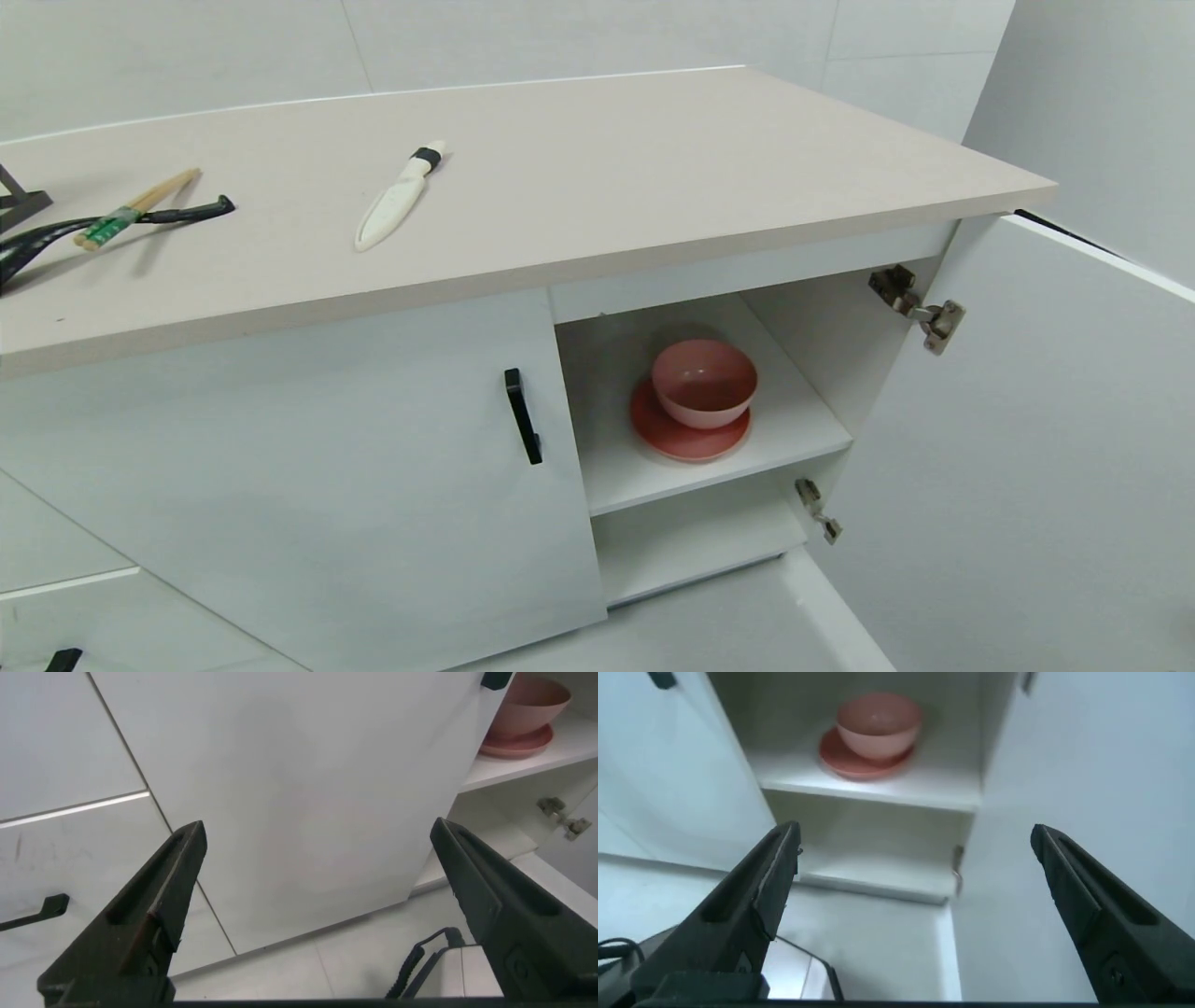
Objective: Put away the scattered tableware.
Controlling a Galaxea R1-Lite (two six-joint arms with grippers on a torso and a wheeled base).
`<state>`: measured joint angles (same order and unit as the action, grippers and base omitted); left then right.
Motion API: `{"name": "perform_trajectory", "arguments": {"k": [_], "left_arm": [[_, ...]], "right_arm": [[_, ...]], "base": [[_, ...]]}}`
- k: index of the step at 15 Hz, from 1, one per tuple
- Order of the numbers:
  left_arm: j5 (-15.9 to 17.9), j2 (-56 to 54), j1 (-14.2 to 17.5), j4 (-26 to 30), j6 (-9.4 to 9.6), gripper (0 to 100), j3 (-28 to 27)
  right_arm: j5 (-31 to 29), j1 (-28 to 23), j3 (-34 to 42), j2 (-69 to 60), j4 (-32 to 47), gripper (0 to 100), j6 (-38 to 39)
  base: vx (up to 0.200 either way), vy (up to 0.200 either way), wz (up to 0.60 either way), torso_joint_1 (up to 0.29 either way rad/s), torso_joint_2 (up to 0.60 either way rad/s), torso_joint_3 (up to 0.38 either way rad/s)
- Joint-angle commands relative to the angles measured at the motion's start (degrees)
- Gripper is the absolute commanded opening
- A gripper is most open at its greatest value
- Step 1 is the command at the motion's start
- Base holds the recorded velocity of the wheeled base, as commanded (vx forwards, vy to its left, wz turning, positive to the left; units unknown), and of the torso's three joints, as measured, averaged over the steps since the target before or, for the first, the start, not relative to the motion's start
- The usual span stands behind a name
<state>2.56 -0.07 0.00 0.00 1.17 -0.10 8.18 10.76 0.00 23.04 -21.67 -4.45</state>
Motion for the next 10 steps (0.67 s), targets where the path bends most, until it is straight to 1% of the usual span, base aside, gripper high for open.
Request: {"name": "perform_trajectory", "arguments": {"k": [1, 2, 3, 4, 5, 6, 7, 8, 9, 10], "left_arm": [[0.0, 0.1, 0.0, 0.0, 0.06, 100, 0.0], [0.0, 0.1, 0.0, 0.0, 0.06, 100, 0.0], [0.0, 0.1, 0.0, 0.0, -0.03, 100, 0.0], [0.0, 0.1, 0.0, 0.0, -0.03, 100, 0.0], [0.0, 0.1, 0.0, 0.0, -0.03, 100, 0.0], [-0.2, 0.1, 0.0, 0.0, -0.73, 100, 0.0], [-0.6, 0.1, 0.0, 0.0, -1.17, 100, 0.0], [-0.7, 0.1, 0.0, 0.0, -1.26, 100, 0.0], [-0.9, 0.1, 0.0, 0.0, -1.26, 100, 0.0], [-1.4, 0.1, 0.0, 0.0, -1.52, 100, 0.0]], "right_arm": [[-0.1, -4.3, 0.0, -17.4, 13.3, 100, 1.0], [-0.1, -4.3, 0.0, -17.4, 13.3, 100, 1.0], [0.0, -5.9, 0.0, -17.4, 14.4, 100, 1.3], [0.3, -11.2, -0.1, -22.2, 20.1, 100, 1.1], [0.3, -11.2, -0.1, -22.2, 20.1, 100, 1.1], [-1.9, -10.9, 0.0, -23.0, 19.2, 100, 0.3], [-7.4, -10.9, -0.1, -23.0, 21.7, 100, -2.1], [-8.4, -10.9, -0.3, -23.0, 22.2, 100, -2.3], [-6.7, -10.9, -0.1, -23.0, 21.8, 100, -0.8], [-6.6, -10.9, -0.1, -23.0, 21.8, 100, 0.4]], "base": [[0.000, 0.000, 0.00, 0.000, 0.00, 0.000], [0.000, 0.000, 0.00, 0.000, 0.00, 0.000], [0.000, 0.000, 0.00, 0.000, 0.00, 0.000], [0.000, 0.000, 0.00, 0.000, 0.00, 0.000], [0.000, 0.000, 0.00, 0.000, 0.00, 0.000], [0.000, 0.000, 0.00, 0.000, 0.00, 0.000], [0.000, 0.000, 0.00, 0.000, 0.00, 0.000], [0.000, 0.000, 0.00, 0.000, 0.00, 0.000], [0.000, 0.000, 0.00, 0.000, 0.00, 0.000], [-0.200, 0.000, 0.00, 0.002, 0.00, 0.002]]}}
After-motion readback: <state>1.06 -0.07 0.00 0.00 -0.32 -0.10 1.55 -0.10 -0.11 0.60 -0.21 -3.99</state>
